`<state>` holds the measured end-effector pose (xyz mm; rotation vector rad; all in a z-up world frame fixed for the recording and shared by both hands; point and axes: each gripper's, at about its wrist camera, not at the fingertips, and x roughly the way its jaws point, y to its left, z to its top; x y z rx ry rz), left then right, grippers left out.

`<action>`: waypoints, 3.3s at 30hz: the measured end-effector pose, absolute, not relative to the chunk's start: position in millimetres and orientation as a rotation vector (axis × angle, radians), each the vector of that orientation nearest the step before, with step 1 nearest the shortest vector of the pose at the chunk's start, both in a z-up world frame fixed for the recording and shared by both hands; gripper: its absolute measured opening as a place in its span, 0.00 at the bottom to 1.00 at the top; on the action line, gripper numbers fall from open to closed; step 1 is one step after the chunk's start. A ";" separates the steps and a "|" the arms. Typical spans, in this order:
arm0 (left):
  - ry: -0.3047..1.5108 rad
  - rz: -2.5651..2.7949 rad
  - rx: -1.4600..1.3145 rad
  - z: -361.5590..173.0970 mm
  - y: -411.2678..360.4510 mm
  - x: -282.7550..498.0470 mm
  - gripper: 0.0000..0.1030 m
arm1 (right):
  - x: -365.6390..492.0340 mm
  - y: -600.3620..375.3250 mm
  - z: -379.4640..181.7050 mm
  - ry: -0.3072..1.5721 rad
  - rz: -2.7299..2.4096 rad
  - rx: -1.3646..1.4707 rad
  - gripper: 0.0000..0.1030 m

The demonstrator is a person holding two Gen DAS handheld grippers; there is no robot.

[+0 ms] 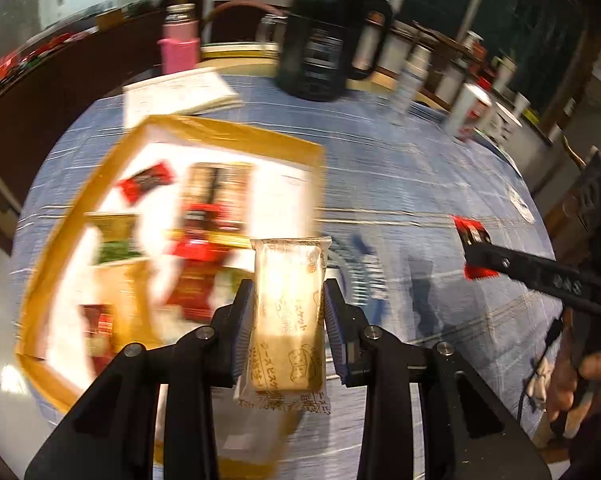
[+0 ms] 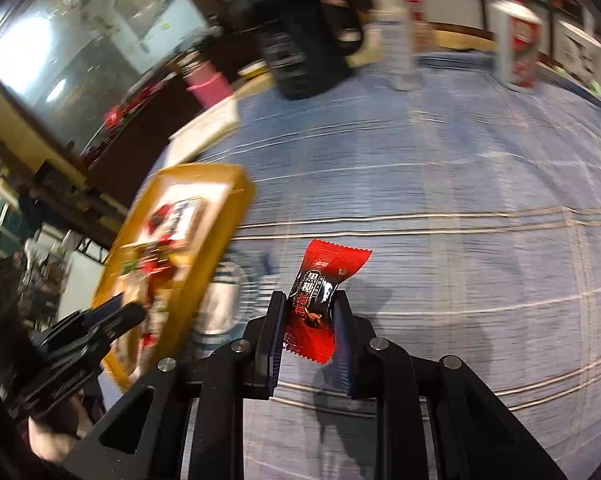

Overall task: Organize snacks
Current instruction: 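Carry the biscuit bar and red candy into the tray and release both, then withdraw both open tools from the tray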

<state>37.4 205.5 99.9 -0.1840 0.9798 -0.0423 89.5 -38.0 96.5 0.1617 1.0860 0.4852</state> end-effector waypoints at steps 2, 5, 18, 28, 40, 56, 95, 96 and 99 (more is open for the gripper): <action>0.983 -0.013 -0.184 98.6 232.1 40.0 0.31 | 85.7 -4.5 97.6 1.093 0.519 0.142 0.23; 0.993 0.011 -0.182 95.1 262.1 46.5 0.31 | 80.8 46.1 95.3 1.109 0.564 0.118 0.23; 1.077 0.018 -0.230 60.4 344.3 94.7 0.32 | 90.3 179.7 55.8 1.171 0.611 0.035 0.23; 1.063 -0.029 -0.318 67.7 358.5 93.2 0.50 | 96.5 186.7 67.5 1.130 0.607 0.054 0.30; 1.016 -0.035 -0.347 97.2 334.0 69.9 0.55 | 86.7 116.1 92.3 1.063 0.513 0.197 0.35; 1.015 -0.068 -0.071 117.0 153.7 35.2 0.58 | 35.6 -22.7 85.5 1.058 0.437 0.204 0.35; 0.983 0.198 0.043 109.5 99.7 3.5 0.64 | 13.3 -66.8 64.6 1.084 0.501 0.030 0.41; 0.973 0.198 0.036 111.7 104.0 2.5 0.65 | 11.1 -64.4 66.5 1.081 0.497 0.023 0.42; 0.958 0.179 0.017 116.8 117.5 0.8 0.68 | 2.3 -53.0 75.2 1.069 0.487 -0.009 0.43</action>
